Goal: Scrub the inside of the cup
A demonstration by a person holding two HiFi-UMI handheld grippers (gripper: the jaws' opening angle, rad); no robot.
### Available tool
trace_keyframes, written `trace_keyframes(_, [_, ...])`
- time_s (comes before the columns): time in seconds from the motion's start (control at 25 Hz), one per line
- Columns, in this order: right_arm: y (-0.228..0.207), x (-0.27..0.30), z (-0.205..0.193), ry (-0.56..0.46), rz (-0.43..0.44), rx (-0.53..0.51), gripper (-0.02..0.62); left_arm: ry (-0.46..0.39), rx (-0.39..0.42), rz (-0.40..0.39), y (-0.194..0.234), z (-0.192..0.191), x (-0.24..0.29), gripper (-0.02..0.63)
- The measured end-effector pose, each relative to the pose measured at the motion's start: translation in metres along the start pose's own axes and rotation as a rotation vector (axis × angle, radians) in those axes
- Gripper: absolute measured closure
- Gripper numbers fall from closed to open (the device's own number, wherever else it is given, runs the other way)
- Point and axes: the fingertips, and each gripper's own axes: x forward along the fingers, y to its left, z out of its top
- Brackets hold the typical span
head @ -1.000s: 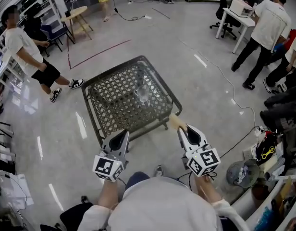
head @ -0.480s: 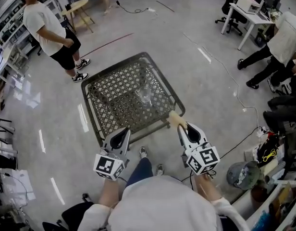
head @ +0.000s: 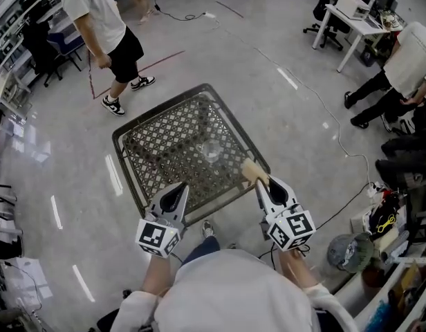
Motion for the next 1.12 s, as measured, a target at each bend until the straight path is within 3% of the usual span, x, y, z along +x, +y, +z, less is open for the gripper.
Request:
trace_keyframes(0.64, [0.0,0.066,0.01,-0.019,-0.114,0.014,0.503,0.002,0.032,-0.162,0.061,0.009,0.049,0.568])
trace_keyframes(1.12, [-0.033,0.098,0.018,0.008,-0.088,0.01,0.503,0.025,-0.02,-0.123,0.076,-0.001,0.091,0.568])
